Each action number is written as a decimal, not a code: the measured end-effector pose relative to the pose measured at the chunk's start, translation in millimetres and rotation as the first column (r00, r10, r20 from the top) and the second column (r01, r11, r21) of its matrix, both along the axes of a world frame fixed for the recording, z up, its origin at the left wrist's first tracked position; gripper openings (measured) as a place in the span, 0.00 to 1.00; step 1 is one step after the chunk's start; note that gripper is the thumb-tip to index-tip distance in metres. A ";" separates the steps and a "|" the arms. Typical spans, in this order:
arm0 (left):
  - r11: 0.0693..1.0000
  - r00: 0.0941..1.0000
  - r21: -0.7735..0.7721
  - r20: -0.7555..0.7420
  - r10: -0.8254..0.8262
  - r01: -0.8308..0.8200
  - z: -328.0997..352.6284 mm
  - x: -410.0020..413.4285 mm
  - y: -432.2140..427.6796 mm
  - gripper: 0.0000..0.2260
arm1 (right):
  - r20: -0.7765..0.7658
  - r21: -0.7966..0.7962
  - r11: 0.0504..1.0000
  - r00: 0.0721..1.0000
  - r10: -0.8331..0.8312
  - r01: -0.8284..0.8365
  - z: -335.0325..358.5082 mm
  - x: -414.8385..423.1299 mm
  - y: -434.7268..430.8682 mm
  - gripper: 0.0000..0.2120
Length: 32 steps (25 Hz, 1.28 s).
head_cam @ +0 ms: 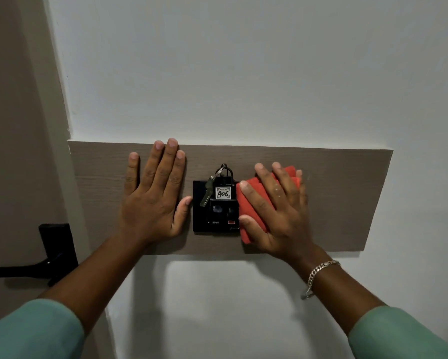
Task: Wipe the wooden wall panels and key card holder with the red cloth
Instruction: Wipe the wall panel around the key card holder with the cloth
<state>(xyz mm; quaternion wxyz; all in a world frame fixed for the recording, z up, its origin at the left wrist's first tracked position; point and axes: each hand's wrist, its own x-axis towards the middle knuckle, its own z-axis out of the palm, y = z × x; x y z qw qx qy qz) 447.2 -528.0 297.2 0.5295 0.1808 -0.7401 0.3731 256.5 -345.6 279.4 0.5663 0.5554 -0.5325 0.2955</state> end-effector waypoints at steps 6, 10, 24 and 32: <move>1.000 1.000 0.003 0.003 0.001 -0.001 0.3 0.6 -0.6 0.33 | 0.439 -0.224 0.968 0.898 -0.001 0.110 -22.4 30.1 -25.2 0.24; 1.000 1.000 0.001 -0.006 -0.001 0.001 -0.6 -0.2 -1.9 0.33 | 0.408 -0.211 0.974 0.913 0.014 0.079 -33.8 16.4 -15.9 0.26; 0.999 0.999 0.036 0.013 -0.036 0.036 0.8 2.2 3.4 0.33 | 0.633 -0.300 0.936 0.772 0.052 0.183 -62.0 60.1 -39.8 0.28; 0.998 0.999 0.035 0.006 -0.046 0.046 2.3 4.1 -0.1 0.33 | 0.644 -0.330 0.922 0.763 0.062 0.204 -52.2 53.8 -46.4 0.28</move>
